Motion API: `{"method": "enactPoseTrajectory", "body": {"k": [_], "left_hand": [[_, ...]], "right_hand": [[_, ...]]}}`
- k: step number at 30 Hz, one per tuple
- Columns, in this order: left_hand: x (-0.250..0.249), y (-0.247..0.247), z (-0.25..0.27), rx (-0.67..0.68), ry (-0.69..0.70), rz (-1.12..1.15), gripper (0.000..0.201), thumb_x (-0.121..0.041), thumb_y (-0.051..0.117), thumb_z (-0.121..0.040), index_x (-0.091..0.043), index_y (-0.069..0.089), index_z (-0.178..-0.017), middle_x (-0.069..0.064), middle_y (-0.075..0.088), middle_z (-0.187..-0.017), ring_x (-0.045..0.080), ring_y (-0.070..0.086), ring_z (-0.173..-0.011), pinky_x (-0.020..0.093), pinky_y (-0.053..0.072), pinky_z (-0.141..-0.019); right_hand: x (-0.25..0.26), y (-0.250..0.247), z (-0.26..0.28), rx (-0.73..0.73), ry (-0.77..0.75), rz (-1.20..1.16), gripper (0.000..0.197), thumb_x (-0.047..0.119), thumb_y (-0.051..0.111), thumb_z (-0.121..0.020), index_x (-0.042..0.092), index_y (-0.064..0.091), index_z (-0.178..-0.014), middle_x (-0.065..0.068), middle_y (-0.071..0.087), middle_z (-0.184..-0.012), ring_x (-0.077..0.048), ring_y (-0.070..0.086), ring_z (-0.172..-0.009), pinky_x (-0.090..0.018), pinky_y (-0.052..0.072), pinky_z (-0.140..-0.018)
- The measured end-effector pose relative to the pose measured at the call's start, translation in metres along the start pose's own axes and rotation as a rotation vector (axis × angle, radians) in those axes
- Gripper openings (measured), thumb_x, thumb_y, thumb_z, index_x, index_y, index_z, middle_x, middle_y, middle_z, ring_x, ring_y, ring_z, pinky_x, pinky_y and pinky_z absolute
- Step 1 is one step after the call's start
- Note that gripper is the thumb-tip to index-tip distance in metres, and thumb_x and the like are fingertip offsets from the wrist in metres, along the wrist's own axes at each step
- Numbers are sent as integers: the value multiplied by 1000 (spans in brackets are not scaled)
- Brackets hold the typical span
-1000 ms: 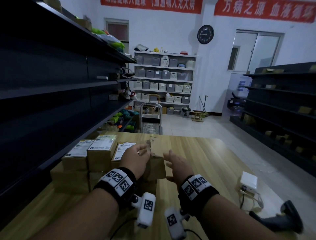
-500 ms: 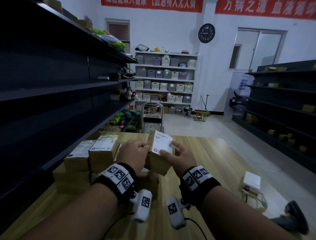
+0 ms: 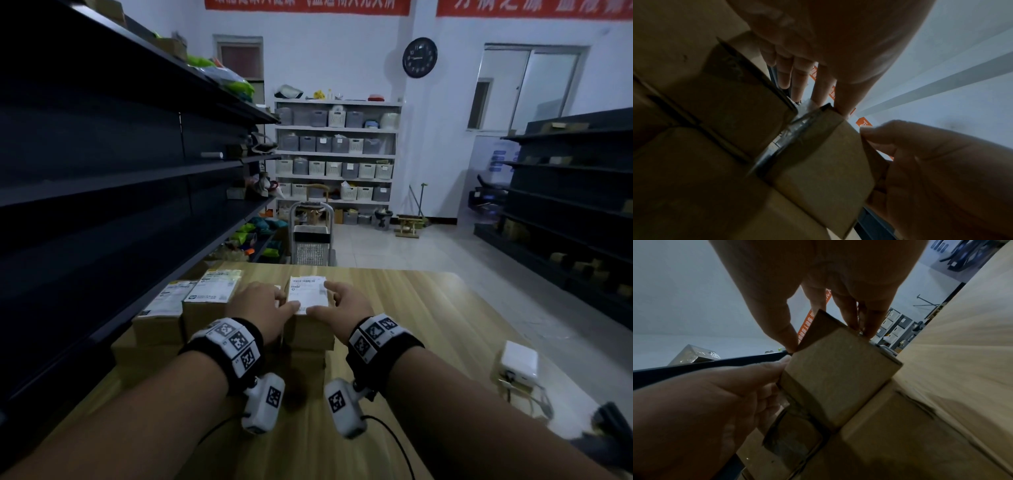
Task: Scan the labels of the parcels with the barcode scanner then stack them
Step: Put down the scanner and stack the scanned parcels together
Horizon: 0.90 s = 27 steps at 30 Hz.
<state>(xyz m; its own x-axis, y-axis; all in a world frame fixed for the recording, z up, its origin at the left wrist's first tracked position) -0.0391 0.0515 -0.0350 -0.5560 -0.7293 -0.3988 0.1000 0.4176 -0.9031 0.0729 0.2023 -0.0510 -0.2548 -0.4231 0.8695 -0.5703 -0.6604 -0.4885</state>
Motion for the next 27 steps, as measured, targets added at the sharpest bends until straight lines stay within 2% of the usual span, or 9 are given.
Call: {"method": "enactPoseTrajectory", "body": {"k": [2,5,8,11,14,18,23,26,27], "left_hand": [[-1,1,1,-6,6,66,40,-55,64,-102,-28,73,-131,-2,68,-137,20,64,-122,39,52,-103],[-2,2,2,-2,21,120,41,-49,60,-107,-24,69,-138,2,67,-143,23,63,-127,40,50,-105],[-2,3,3,-18,23,139,44,-48,57,-108,-23,65,-144,2,66,-147,23,62,-132,42,50,-110],[-4,0,9,-64,29,166,46,-48,57,-109,-23,63,-146,2,65,-147,24,60,-134,44,47,-113],[-12,-8,19,-165,83,175,43,-49,57,-108,-24,64,-142,0,65,-143,23,59,-131,45,48,-112],[-28,-12,40,-220,143,366,33,-44,59,-108,-27,68,-134,-5,66,-133,17,60,-123,42,52,-106],[-54,10,65,-145,187,590,21,-42,59,-109,-30,69,-122,-9,68,-118,2,64,-102,32,57,-88],[-73,31,73,-101,228,653,20,-41,64,-106,-26,73,-118,-7,73,-109,9,69,-97,36,60,-88],[-79,38,76,-87,237,663,19,-39,66,-106,-25,73,-118,-7,74,-108,9,69,-97,34,59,-86]], "right_hand": [[-4,6,-1,-7,-7,-21,79,38,85,-86,29,49,-156,-5,58,-155,-25,61,-133,-40,56,-106],[-11,11,-3,-9,-14,-93,81,41,86,-82,29,51,-154,-4,64,-149,-23,66,-125,-48,61,-101],[-14,7,0,-23,0,-163,81,39,85,-87,26,48,-157,-8,62,-152,-25,64,-129,-44,60,-101],[-20,-1,2,-45,14,-198,76,41,79,-93,25,45,-159,-9,55,-158,-26,58,-137,-34,53,-95],[-23,-15,9,-109,7,-261,71,41,76,-96,25,46,-158,-6,56,-156,-21,58,-133,-31,46,-92],[-30,-36,23,-198,17,-358,62,43,77,-94,30,54,-150,1,65,-144,-14,62,-120,-25,48,-79],[-49,-61,47,-254,8,-416,45,42,77,-93,32,63,-134,6,71,-122,-17,70,-112,-39,60,-94],[-62,-82,62,-329,-17,-480,39,41,78,-89,27,69,-124,2,76,-113,-18,73,-105,-48,61,-99],[-66,-90,68,-352,-22,-485,36,40,77,-90,26,70,-122,1,76,-112,-18,74,-103,-49,62,-99]]}}
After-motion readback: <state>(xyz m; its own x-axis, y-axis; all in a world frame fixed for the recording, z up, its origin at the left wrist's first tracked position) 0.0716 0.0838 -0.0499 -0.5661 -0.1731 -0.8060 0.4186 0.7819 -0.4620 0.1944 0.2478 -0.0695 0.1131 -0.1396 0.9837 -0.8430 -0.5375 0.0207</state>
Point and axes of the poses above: each hand's wrist, its own z-axis away from the middle knuckle, its own y-axis out of the palm, x = y × z, the point moved 6 cm from there along -z, towards the middle knuckle
